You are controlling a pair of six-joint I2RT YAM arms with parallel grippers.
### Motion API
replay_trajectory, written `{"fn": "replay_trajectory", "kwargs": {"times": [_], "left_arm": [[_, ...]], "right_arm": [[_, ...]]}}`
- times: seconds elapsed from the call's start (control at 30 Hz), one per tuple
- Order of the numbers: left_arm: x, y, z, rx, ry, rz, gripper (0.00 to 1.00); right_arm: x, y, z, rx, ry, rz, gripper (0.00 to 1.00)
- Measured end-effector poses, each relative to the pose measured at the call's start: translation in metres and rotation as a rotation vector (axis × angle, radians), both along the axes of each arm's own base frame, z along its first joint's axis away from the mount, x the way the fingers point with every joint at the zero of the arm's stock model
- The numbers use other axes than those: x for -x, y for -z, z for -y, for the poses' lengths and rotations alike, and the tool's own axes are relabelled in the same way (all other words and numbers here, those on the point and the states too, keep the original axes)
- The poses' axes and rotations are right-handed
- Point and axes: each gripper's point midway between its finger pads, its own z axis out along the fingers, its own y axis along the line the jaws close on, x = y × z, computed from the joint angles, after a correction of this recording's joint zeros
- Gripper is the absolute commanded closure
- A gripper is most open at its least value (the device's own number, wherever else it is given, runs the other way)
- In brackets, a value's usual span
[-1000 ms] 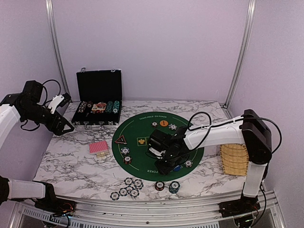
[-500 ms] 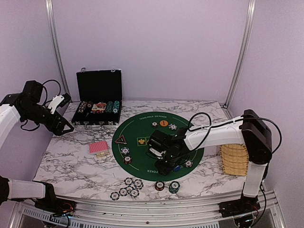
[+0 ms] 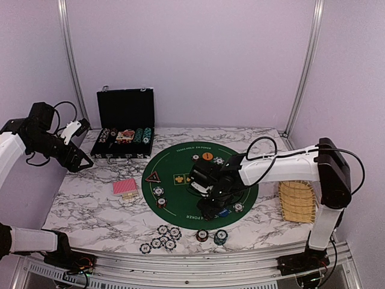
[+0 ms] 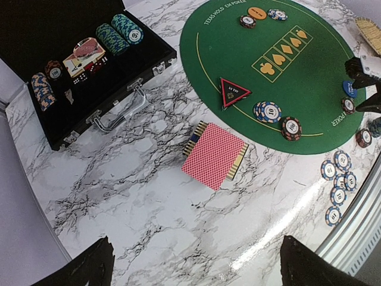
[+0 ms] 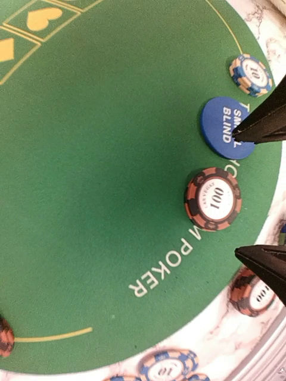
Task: Distribute texas hold em gaming equipment
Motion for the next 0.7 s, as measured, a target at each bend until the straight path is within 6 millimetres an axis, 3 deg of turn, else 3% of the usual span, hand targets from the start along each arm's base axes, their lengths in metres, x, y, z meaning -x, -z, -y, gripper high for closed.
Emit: {"fn": "replay_trajectory", "kwargs": {"times": [0.17, 0.3, 0.53, 0.7], "left_arm": [[0.000, -0.001, 0.000, 0.001, 0.000, 0.001, 0.01], [-0.001, -0.001, 0.000, 0.003, -0.002, -0.002, 0.01], [0.000, 0.000, 0.009, 0.006, 0.027, -0.014, 0.01], [0.000, 0.000, 0.009, 0.008, 0.028, -0.014, 0.01]], "right_arm": [[0.010, -0.050, 0.000, -0.079, 0.004, 0.038, 0.26], [0.036, -0.072, 0.004, -0.097, -0.023, 0.034, 0.19], [0.089, -0.048, 0.026, 0.009, -0.084, -0.062, 0.13], [0.097, -0.040, 0.031, 0.040, -0.090, -0.091, 0.14]]}}
